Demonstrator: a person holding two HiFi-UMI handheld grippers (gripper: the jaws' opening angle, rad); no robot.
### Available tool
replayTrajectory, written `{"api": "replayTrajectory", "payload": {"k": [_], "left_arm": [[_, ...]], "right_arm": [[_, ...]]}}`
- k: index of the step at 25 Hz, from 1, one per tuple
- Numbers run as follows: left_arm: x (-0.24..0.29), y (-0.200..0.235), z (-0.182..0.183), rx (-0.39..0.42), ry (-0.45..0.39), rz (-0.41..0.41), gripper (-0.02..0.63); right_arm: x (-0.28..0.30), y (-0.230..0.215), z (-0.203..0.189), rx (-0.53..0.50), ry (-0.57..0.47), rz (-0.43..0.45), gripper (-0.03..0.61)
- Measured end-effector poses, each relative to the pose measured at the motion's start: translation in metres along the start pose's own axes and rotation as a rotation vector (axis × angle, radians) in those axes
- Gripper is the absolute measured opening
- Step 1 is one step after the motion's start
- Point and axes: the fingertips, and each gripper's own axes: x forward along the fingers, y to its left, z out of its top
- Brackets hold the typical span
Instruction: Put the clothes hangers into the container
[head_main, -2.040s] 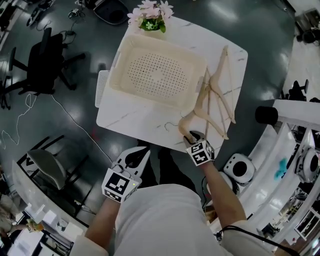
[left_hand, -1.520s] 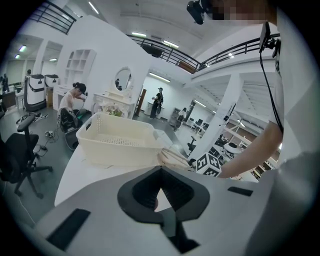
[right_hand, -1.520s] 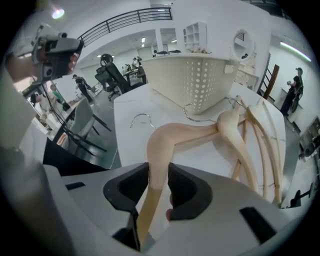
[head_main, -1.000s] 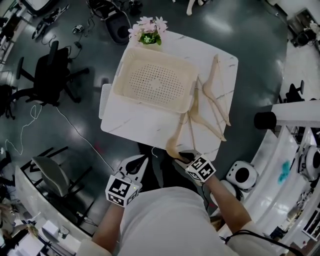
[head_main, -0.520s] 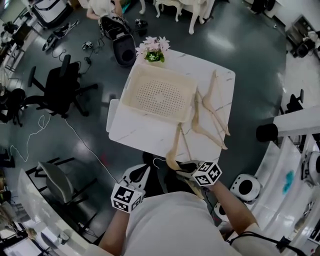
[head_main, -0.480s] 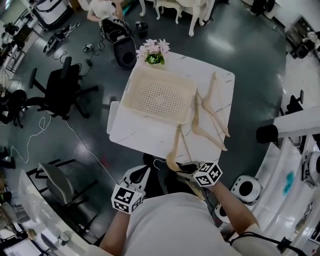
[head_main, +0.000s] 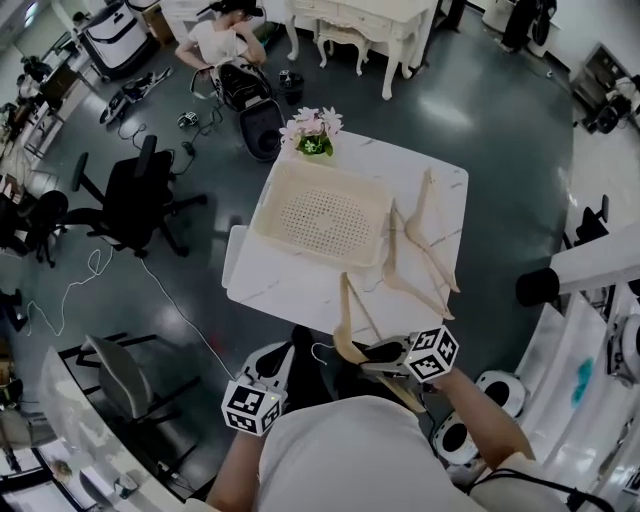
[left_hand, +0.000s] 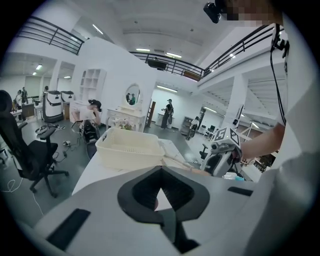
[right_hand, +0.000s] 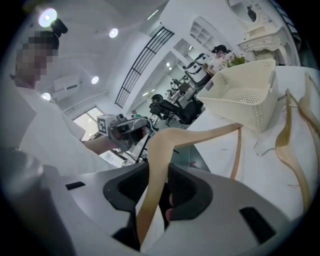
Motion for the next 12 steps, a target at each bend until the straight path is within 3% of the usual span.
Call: {"api": "replayTrajectory", "payload": {"k": [5, 12], "left_arm": [[-0.005, 0.014, -0.004, -0.039, -0.009, 0.040, 0.008], [-0.001, 0.033, 0.011, -0.055, -0.025, 0.066, 0.008]], "right_arm": [[-0.017, 0.045, 0.025, -0.080, 0.012, 0.139, 0.132], [-0.021, 0.048, 0.089, -0.182, 0.000, 0.133, 0.131]]}}
